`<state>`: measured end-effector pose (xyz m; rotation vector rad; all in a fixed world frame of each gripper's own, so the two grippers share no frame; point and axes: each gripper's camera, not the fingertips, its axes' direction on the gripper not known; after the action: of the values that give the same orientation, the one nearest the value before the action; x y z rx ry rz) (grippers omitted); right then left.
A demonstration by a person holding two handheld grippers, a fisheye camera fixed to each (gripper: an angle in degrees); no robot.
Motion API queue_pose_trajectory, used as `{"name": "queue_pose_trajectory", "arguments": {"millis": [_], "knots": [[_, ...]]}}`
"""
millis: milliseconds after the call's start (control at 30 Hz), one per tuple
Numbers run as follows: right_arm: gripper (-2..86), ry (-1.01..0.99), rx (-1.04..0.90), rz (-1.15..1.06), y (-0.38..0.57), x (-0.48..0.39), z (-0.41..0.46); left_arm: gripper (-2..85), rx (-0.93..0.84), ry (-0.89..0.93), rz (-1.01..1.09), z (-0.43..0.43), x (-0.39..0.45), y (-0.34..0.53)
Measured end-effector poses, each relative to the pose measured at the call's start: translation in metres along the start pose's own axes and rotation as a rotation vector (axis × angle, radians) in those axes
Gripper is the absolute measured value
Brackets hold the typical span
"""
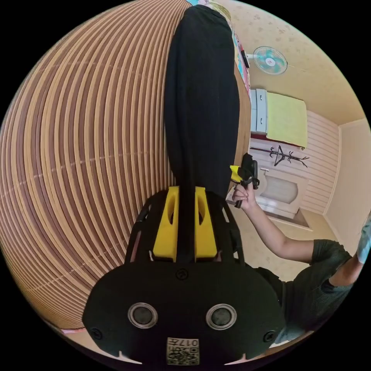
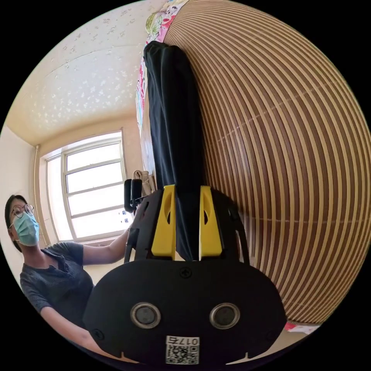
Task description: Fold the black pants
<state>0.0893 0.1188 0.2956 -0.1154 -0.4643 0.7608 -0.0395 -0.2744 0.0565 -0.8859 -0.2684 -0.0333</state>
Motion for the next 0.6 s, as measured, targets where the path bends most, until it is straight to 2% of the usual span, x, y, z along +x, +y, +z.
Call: {"name": "queue_pose_trajectory", "arguments": {"millis": [133, 267, 367, 467, 600], "knots": [[11.6, -0.024, 0.028, 0.008, -0.001, -0.005, -0.012, 11.3, 0.145, 0.009, -0.058, -0.025, 0.007, 0.033], [11.5, 0.099, -0.021, -0.016, 0.02, -0.007, -0.02, 13.5, 0.277, 0.014, -0.092, -0.033, 0.006, 0.061], [10.8, 0.05, -0.003, -0.003, 0.033, 0.003, -0.021, 12.9, 0.327, 0.036, -0.059, -0.022, 0.007, 0.06], [9.9, -0.051, 0.041, 0.024, 0.032, 0.013, -0.02, 10.8, 0.306, 0.096, -0.049, -0.004, 0.01, 0.048], [5.4, -0.11, 0.125, 0.07, 0.031, 0.01, -0.023, 5.4, 0.248, 0.057, -0.073, 0.006, 0.018, 0.051]]}}
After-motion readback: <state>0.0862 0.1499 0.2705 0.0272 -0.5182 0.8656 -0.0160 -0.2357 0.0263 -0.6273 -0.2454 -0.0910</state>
